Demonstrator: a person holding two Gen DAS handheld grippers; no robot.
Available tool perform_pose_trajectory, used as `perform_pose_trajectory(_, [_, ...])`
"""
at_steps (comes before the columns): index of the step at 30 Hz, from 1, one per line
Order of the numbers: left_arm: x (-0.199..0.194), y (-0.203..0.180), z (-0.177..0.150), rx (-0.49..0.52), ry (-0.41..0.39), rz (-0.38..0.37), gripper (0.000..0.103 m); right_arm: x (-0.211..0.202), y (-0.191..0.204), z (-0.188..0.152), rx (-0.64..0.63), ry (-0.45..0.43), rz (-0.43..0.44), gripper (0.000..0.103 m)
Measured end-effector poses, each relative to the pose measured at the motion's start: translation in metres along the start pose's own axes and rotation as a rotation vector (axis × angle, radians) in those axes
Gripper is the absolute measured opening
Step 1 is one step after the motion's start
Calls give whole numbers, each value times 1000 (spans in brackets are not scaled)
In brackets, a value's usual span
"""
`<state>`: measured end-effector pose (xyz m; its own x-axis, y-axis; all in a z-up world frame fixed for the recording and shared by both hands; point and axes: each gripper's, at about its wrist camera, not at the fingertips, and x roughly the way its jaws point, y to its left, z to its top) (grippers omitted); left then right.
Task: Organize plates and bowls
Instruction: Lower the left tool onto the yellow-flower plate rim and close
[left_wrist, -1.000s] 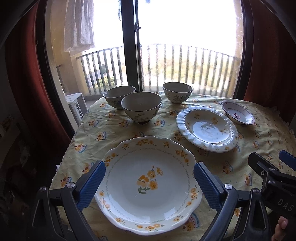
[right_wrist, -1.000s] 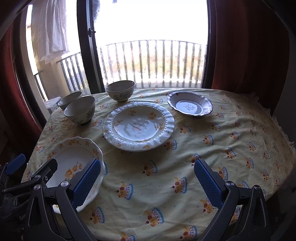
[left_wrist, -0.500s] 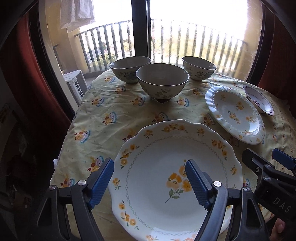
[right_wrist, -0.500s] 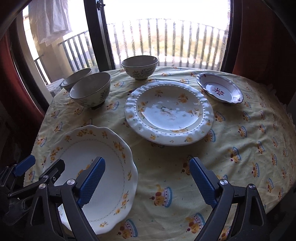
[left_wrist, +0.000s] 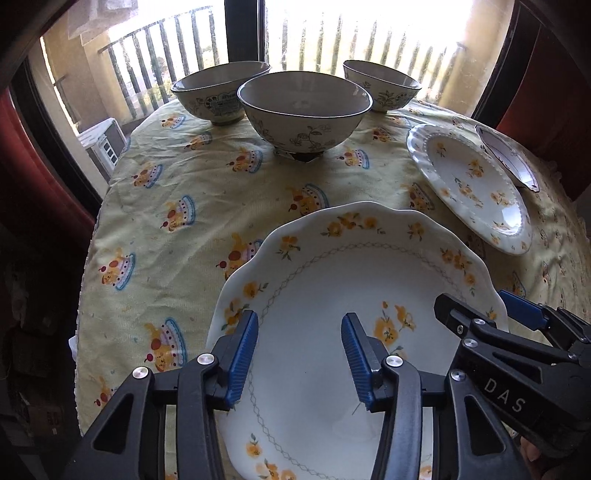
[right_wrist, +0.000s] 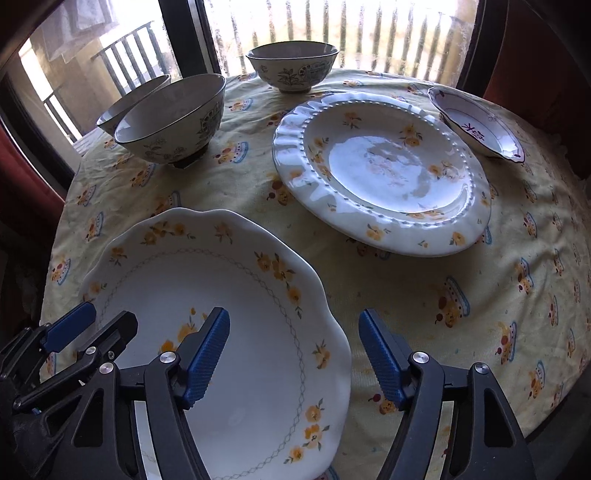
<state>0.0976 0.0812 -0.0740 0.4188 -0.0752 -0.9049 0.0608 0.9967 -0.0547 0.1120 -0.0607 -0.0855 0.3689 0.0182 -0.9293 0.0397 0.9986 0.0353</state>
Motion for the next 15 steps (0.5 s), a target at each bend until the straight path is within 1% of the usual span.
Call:
perform_pose_trajectory(3, [-6, 1, 3, 33, -13, 20, 48, 3, 3, -2, 13, 17, -16, 75])
perform_pose_trajectory(6, [-9, 7, 7, 32, -15, 20, 49, 4, 9, -2, 14, 36, -20, 75])
perform_pose_trajectory(9, [-6, 14, 10, 31, 9, 79, 49, 4, 11, -1, 26, 55, -42, 75])
perform_pose_trajectory(12, [1, 25, 10, -16, 49, 63, 49, 5, 10, 1, 43, 69, -45, 75])
perform_pose_trajectory(15, [11, 27, 9, -27, 86, 37, 49, 5, 12, 2, 32, 77, -60, 75])
